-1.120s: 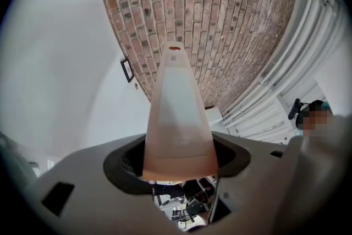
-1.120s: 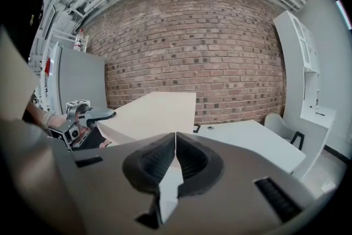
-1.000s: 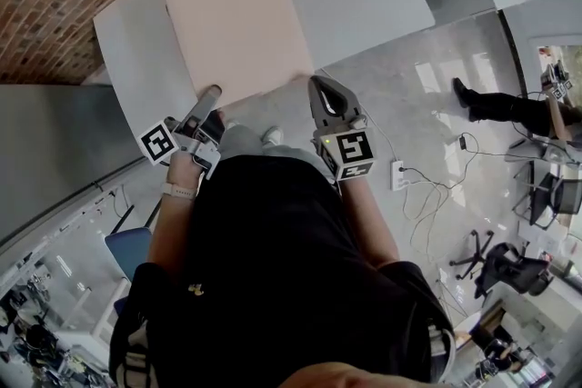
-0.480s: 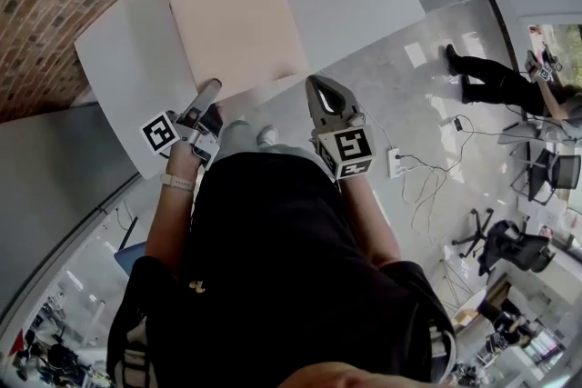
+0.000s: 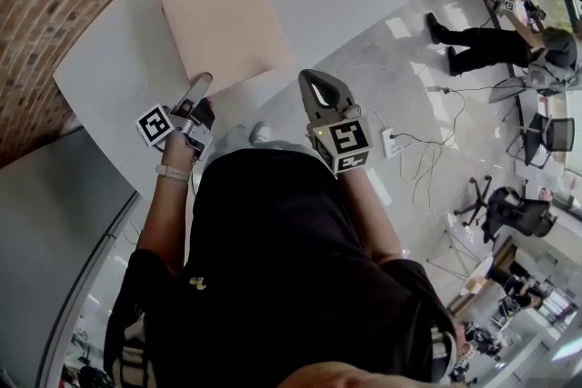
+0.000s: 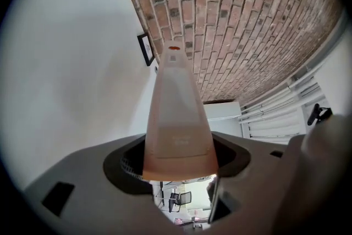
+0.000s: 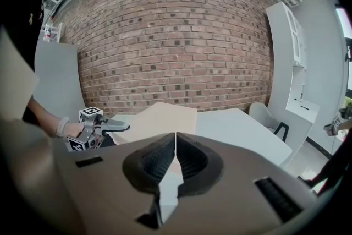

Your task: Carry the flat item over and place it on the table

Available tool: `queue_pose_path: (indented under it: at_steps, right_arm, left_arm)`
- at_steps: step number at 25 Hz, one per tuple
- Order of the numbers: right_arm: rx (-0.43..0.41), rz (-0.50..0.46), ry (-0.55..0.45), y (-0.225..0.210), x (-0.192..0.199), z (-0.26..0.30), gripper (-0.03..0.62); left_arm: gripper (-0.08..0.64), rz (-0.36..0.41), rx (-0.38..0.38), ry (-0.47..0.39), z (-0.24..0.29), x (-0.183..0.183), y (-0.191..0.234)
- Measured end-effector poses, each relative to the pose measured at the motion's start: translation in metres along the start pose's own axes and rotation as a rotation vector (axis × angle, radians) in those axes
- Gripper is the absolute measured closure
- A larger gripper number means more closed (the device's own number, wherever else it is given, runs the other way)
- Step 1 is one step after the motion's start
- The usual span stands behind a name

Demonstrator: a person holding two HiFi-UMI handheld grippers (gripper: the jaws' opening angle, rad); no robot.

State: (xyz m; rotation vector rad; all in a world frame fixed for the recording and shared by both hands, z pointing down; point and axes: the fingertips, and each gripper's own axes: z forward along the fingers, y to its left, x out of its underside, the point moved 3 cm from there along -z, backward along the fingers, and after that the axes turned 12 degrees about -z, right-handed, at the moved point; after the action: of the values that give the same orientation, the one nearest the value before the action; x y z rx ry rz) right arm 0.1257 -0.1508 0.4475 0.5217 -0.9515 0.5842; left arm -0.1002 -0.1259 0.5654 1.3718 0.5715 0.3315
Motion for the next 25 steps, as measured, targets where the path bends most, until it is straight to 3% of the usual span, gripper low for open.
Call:
queue_pose_path:
  at_steps: [14,19,25]
  right_arm:
    - [0.080,0.042,0.085,-0.021,0.024,-0.002,0.578]
    - [0.104,0.052,0.105,-0.023,0.027,-0.007,0.578]
    - [0.119,0.058,0.119,-0.024,0.028,-0.001,0.578]
  left_arm:
    - [0.272,-0.109,-0.111,0.021,0.028,-0.024,0.059]
    - [0.272,-0.081,-0.110,0.042,0.036,-0.030,0.060]
    - [0.268,0.038,-0.210,0.068,0.048,-0.044,0.074]
